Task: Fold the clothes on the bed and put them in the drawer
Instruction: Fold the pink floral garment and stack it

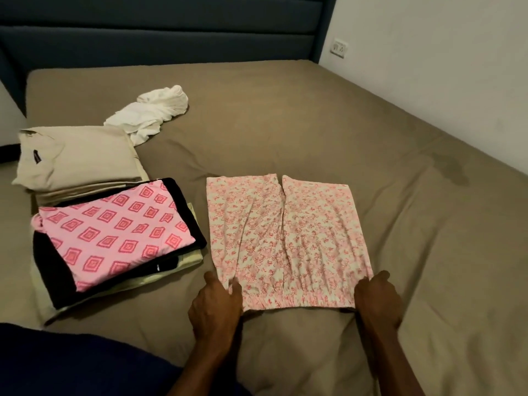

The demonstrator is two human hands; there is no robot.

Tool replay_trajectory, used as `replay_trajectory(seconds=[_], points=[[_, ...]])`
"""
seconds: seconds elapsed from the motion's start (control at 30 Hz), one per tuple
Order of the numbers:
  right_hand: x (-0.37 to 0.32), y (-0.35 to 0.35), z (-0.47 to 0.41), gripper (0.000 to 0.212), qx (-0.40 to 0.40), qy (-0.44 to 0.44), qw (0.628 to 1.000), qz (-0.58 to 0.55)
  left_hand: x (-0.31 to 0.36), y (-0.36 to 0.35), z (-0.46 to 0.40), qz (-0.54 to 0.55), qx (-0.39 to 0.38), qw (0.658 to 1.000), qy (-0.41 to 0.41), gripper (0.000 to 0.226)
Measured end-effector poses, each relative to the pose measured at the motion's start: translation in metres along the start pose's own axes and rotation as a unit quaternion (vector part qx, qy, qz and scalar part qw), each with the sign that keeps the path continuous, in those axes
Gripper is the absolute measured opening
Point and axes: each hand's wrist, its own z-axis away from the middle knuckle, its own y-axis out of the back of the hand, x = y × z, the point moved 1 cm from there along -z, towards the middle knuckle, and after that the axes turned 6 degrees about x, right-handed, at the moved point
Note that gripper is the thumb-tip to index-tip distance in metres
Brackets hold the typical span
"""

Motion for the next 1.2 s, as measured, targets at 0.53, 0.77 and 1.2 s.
replay_trajectory(seconds=[0.53,0.77,1.2], points=[[-0.254,-0.090,-0.103,0.022,-0.055,0.274,0.936,-0.215,0.087,-0.033,-0.220,-0.088,0.034,0.994,-0.063,0.021],[-0.335,-0.137,-0.144,0.021,-0.048,0.355,0.933,-0.026,0.092,-0.046,-0.281,-0.142,0.033,0.989,-0.020,0.030],[-0.342,-0.162,-0.147,0.011,-0.072,0.334,0.911,-0.229,0.071,-0.045,-0.316,-0.215,0.056,0.975,-0.021,0.021]])
